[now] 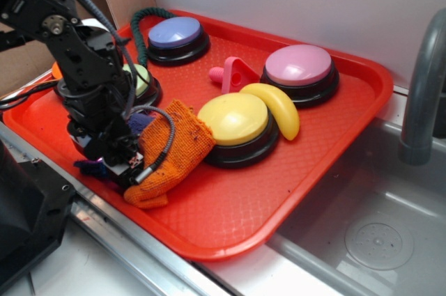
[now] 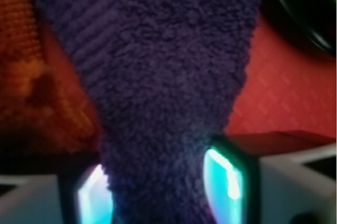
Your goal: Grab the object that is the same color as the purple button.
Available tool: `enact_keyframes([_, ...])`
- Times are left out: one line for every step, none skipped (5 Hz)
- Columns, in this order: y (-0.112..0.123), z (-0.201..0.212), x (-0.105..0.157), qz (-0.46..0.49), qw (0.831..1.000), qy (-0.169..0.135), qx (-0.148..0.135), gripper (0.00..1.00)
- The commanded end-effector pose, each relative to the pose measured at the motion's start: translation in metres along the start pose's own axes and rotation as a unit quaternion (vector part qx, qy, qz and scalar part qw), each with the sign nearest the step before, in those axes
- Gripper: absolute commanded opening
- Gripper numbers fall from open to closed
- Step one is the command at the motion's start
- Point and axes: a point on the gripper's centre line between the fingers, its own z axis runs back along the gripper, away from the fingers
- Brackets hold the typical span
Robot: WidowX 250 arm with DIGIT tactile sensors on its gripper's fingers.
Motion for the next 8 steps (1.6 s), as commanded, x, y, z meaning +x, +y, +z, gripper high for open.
enact_keyframes([0.004,0.000,0.001,0.022,1.000,0.004,0.018,0.00])
enact_keyframes([0.007,0.020,0.010,0.032,0.999,-0.004,0.022,0.00])
enact_keyframes([0.011,0.049,0.025,0.041,0.999,-0.011,0.003,0.00])
enact_keyframes([0.015,0.088,0.043,0.053,0.998,-0.026,-0.003,0.00])
enact_keyframes([0.018,0.124,0.060,0.056,0.997,-0.044,-0.024,0.00])
enact_keyframes([0.020,0.156,0.074,0.059,0.996,-0.058,-0.022,0.00])
enact_keyframes([0.023,0.186,0.081,0.065,0.994,-0.085,-0.029,0.00])
enact_keyframes([0.031,0.195,0.083,0.089,0.990,-0.099,-0.043,0.00])
